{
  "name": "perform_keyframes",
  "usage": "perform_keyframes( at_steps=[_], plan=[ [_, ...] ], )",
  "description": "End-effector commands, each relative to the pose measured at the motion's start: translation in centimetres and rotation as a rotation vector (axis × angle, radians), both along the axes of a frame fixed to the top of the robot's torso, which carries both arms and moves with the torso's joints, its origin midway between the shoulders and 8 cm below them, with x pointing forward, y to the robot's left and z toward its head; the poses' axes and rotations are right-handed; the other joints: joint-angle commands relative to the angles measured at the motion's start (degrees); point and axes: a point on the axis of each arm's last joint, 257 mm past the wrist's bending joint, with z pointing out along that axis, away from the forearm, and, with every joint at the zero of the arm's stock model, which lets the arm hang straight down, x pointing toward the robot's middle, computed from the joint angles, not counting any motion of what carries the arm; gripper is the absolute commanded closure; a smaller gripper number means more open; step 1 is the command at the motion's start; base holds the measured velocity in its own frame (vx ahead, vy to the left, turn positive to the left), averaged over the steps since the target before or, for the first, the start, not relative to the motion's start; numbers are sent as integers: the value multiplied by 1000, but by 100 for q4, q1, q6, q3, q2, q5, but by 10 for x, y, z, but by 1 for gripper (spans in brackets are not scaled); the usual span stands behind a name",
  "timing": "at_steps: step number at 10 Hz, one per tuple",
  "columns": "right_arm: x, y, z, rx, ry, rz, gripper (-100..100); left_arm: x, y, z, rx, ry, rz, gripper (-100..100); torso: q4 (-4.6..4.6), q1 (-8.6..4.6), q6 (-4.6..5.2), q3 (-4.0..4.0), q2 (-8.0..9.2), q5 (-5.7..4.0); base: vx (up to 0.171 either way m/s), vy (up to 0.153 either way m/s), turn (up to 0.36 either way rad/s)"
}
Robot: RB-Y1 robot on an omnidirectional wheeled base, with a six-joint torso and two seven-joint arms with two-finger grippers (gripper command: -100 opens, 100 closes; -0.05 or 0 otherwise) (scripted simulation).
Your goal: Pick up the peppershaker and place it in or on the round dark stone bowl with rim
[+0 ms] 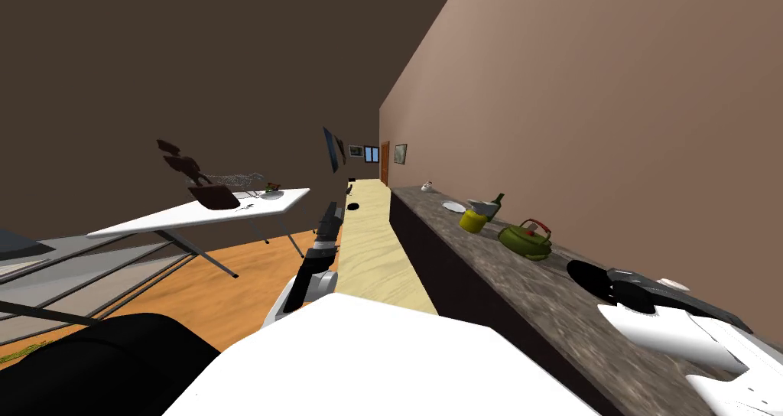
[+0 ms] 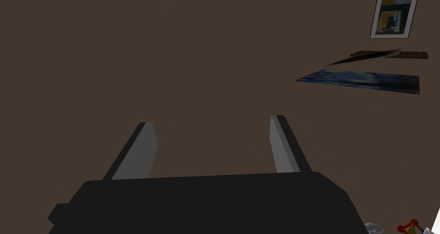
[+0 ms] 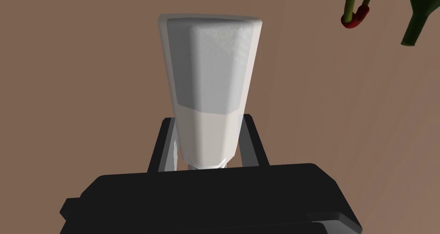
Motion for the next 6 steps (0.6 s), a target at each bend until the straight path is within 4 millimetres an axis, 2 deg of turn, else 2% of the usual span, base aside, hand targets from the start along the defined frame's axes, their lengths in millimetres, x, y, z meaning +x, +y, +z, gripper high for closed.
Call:
perform_keyframes(
  at_steps=[1,4,6],
  plan=[
    [-15,-11,-5,12,16,-58,100,0,0,0,0,0,0,0,0,0,0,0,0,0,57,-237,178],
    [-40,-22,-18,35,45,-143,100,0,0,0,0,0,0,0,-3,-26,5,-7,-13,-2,96,-284,148],
    [-54,-26,-26,49,63,-185,100,0,0,0,0,0,0,0,-6,-15,10,-11,-18,-4,89,-214,89]
  ],
)
